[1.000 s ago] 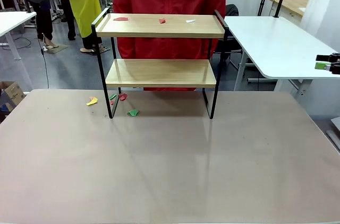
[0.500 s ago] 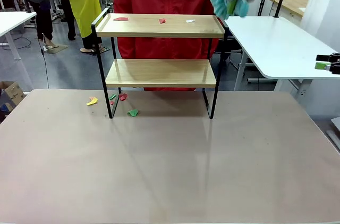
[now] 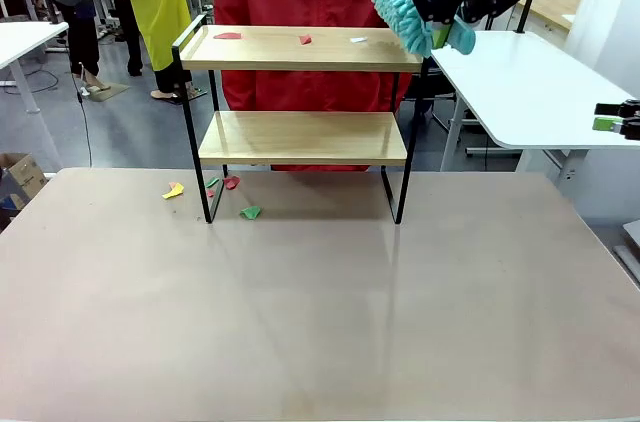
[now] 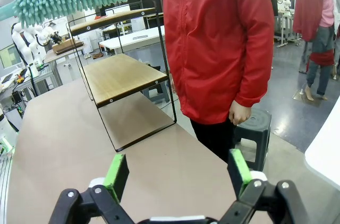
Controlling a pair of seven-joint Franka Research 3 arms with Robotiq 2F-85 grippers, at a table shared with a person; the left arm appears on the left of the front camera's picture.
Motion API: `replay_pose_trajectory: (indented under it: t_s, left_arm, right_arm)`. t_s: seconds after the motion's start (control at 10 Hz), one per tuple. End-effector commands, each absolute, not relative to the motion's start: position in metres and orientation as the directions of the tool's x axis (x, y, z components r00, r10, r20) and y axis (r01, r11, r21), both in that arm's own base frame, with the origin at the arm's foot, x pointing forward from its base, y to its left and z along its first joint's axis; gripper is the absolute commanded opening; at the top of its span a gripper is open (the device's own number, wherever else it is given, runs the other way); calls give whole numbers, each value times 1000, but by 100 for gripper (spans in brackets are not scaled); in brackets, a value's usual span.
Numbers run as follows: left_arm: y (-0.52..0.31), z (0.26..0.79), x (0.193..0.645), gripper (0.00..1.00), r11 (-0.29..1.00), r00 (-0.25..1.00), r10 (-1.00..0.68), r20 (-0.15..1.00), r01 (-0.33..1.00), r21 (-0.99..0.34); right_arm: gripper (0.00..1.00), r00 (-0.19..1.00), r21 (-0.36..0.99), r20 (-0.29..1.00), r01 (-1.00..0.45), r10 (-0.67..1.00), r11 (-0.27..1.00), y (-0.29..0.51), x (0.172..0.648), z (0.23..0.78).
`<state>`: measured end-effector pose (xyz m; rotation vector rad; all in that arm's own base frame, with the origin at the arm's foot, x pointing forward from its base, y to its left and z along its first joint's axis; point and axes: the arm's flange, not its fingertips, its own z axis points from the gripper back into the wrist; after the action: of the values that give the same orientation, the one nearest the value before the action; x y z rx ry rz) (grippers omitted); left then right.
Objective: Clean the shelf.
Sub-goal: Clean the specific section of the Shelf indicated by the human with the Duster.
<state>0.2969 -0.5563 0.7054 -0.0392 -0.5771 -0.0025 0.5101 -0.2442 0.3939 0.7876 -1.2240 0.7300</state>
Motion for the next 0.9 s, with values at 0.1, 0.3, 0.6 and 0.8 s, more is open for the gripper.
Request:
replay_pose_trajectory:
  t_s: [0.1,0.3,0.6,0.8]
  left_arm:
    - [-563,696,320,13,993,863,-3,506,60,-97]
    - [-556,684,336,13,997,898,2,440,34,-74]
    - [-546,684,346,13,999,931,25,363,-12,-36]
    - [-553,672,346,13,998,907,24,420,5,-68]
  right_arm:
    - [100,185,123,981,-833,63,539,-242,509,397]
    - [100,185,123,981,-833,63,539,-242,509,397]
    - [100,185,123,981,-833,63,539,-242,509,397]
    - [100,185,123,981,-833,63,539,-242,509,397]
